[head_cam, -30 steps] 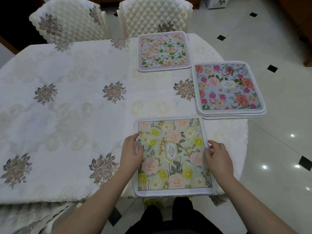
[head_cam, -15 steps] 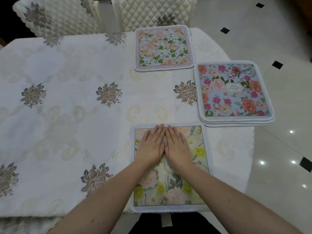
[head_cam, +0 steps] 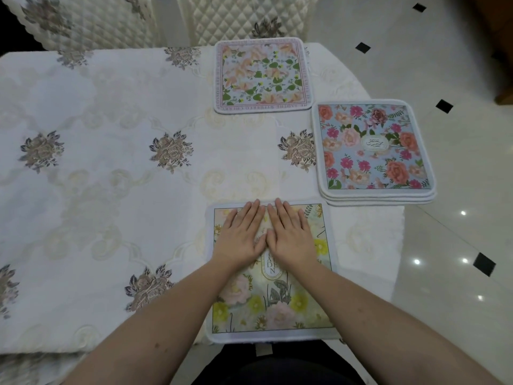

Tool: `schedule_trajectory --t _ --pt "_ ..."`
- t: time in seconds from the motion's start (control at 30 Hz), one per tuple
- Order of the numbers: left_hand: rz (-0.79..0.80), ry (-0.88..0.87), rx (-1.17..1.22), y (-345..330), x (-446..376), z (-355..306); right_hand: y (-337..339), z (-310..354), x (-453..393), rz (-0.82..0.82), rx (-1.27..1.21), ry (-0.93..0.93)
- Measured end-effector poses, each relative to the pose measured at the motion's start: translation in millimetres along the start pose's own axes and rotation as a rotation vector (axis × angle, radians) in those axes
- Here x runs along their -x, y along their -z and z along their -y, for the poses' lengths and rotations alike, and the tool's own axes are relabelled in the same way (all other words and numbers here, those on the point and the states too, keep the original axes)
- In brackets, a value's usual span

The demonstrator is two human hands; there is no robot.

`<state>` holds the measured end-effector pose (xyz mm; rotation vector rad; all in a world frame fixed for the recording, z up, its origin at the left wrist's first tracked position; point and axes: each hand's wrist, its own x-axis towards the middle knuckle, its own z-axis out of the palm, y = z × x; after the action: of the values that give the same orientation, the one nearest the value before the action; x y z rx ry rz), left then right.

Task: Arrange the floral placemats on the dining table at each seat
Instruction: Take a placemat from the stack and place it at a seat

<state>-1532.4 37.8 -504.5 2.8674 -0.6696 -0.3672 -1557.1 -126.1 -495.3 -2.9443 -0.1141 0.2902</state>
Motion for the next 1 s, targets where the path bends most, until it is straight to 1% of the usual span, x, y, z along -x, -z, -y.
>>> schedule_trajectory --t 0.27,0.4,0.63,0.83,0.9,1.0 --pt "-0.017 0.049 -0.031 2.1 20.1 27.9 -1.5 -6.7 4.1 -0.042 -0.024 -0.014" --pt "-0.025 0.102 -0.018 6.4 31.0 41.6 1.1 -25.8 12.2 -0.062 -0.049 -0.080" --pt "0.015 0.118 -0.021 11.3 34.6 42.8 7.1 -59.0 34.9 -0.041 -0.056 -0.137" --pt "-0.007 0.176 -0.029 9.7 39.8 50.4 9.4 -84.7 57.1 -0.014 -0.014 -0.154" --pt "-0.046 0.189 -0.045 11.5 41.6 54.8 11.8 -85.2 63.2 -0.036 -0.018 -0.188" --pt "-0.173 0.213 -0.017 17.0 45.0 45.8 13.3 -64.0 71.7 -0.087 -0.056 -0.182"
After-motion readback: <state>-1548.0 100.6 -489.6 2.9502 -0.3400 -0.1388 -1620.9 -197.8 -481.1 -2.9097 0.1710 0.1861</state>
